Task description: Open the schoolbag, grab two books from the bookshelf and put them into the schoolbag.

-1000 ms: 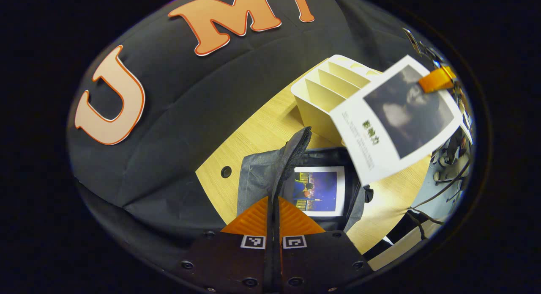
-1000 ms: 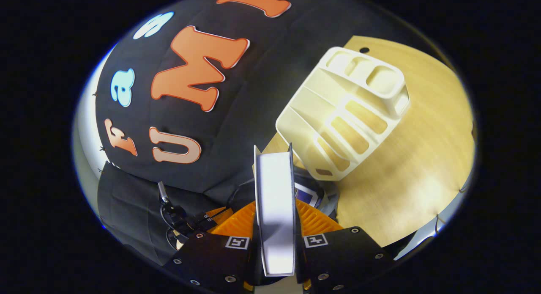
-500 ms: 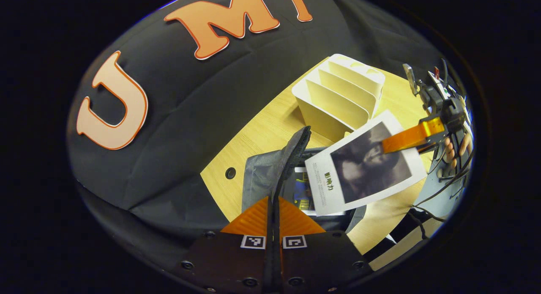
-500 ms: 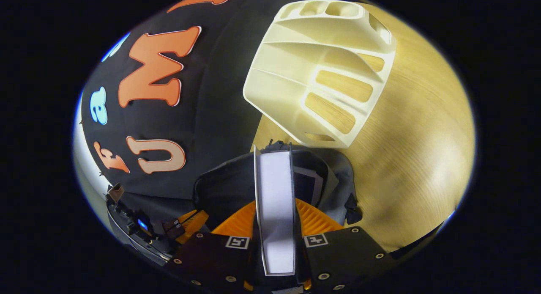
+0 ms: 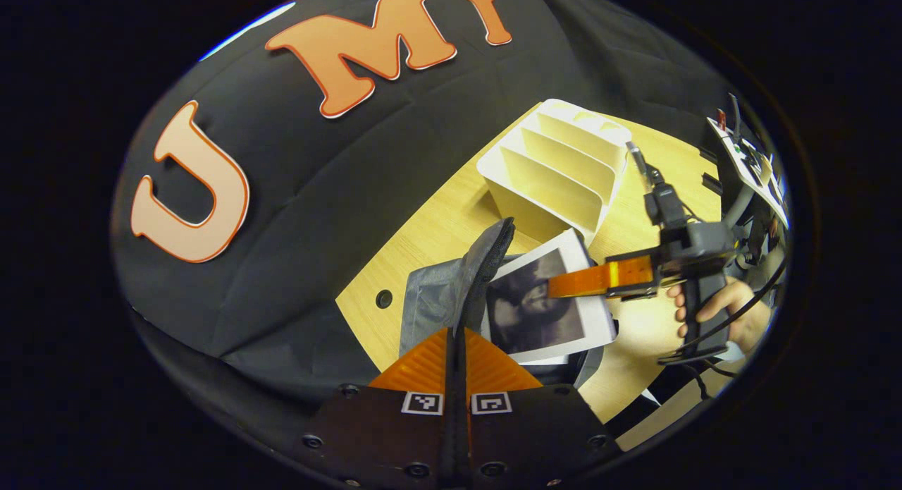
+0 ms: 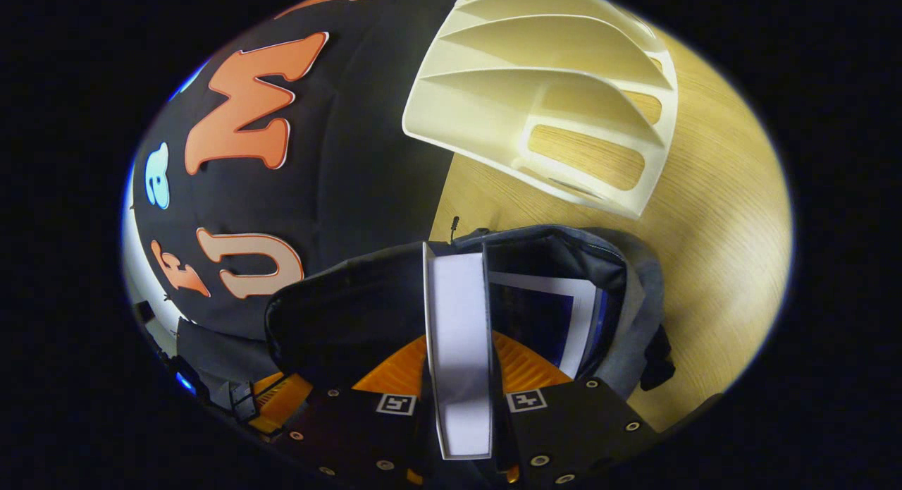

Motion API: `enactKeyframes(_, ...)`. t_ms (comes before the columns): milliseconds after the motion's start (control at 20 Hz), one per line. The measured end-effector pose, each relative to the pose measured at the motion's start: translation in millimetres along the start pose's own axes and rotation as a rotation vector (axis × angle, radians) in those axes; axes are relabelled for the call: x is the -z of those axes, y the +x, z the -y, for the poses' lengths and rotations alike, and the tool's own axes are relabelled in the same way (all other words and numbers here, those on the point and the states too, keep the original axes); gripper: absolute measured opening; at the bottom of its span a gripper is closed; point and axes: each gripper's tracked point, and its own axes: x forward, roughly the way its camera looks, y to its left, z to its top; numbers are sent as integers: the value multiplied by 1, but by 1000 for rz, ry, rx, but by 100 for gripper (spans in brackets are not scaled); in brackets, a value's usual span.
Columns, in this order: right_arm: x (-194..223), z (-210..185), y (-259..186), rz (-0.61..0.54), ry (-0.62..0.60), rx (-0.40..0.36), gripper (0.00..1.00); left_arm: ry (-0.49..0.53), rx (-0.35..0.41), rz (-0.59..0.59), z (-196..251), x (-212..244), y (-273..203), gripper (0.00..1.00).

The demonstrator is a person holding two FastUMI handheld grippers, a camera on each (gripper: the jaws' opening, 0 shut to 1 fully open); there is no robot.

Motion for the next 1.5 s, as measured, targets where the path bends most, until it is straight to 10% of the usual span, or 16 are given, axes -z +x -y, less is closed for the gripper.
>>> enactKeyframes(400,19,19,34,48,28,137,41,-25,-13,8,-3,2,-4,1)
enactKeyframes(850,32,59,6,-57,-41,314,94,-97,30,2,11,13,3,0)
enactKeyframes(900,30,61,-1,-63,-55,327,82,-107,36,0,13,14,2,1)
enactKeyframes(950,25,61,-7,-66,-69,332,97,-118,41,0,16,17,2,1)
enactKeyframes(1500,-87,94,-120,-37,-259,469,99,-245,80,-9,64,30,8,1)
